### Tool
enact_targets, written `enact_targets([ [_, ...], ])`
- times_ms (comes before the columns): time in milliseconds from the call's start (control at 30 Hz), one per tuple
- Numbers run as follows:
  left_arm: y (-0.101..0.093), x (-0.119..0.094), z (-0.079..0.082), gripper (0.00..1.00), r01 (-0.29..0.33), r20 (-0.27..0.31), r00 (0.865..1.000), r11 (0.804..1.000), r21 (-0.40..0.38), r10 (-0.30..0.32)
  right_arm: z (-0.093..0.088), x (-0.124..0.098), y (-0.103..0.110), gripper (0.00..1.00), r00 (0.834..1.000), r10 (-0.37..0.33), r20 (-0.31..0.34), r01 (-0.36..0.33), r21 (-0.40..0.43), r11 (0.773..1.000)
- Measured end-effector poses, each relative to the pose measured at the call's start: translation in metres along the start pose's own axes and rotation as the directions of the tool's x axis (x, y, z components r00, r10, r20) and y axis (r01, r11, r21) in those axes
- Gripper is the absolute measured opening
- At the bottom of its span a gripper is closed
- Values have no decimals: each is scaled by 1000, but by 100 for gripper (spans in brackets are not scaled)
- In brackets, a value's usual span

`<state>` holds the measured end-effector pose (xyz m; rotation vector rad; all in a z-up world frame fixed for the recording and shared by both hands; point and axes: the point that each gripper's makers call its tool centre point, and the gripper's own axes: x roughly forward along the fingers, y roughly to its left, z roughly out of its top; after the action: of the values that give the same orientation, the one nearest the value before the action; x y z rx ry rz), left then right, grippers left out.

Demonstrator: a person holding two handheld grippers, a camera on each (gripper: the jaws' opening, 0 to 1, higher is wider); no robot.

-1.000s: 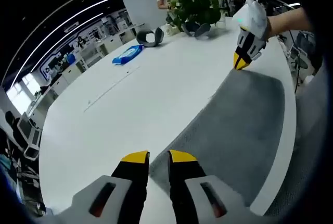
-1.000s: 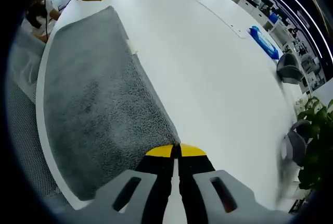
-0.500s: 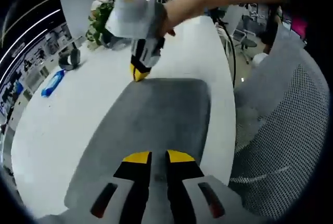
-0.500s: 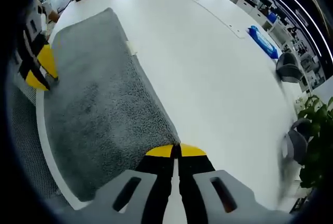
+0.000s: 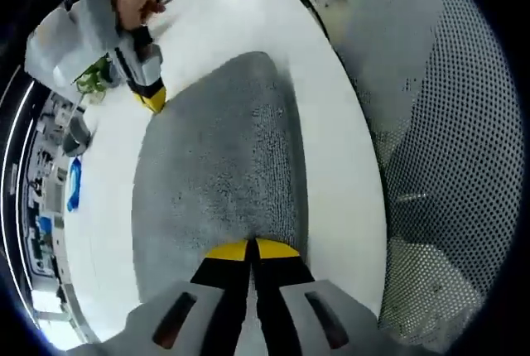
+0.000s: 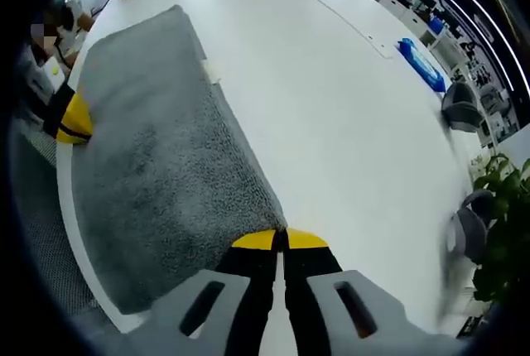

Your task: Fold the towel on the table until its edges align and the towel forms a compact rectangular stack.

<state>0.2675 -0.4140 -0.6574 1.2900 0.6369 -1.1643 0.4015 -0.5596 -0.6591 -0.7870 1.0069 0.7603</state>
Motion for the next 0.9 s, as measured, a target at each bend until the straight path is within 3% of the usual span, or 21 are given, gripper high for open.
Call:
enact_targets([
  [167, 5, -1, -11, 1, 7, -38, 999, 997, -73, -10, 0, 1, 2, 0, 1000, -3, -18, 2, -21, 1000],
  [433, 10, -3, -28, 1, 13, -83, 996, 993, -118, -23, -1, -2, 10, 0, 999, 49, 0, -49, 52, 997],
  [667, 13, -5, -43, 1, 10, -103, 994, 990, -140, -25, -3, -7, 26, 0, 997, 76, -5, -76, -10, 997],
  [900, 18, -7, -59, 1, 2, -103, 994, 976, -217, -25, -5, -10, 39, 0, 995, 98, -11, -98, -48, 994],
])
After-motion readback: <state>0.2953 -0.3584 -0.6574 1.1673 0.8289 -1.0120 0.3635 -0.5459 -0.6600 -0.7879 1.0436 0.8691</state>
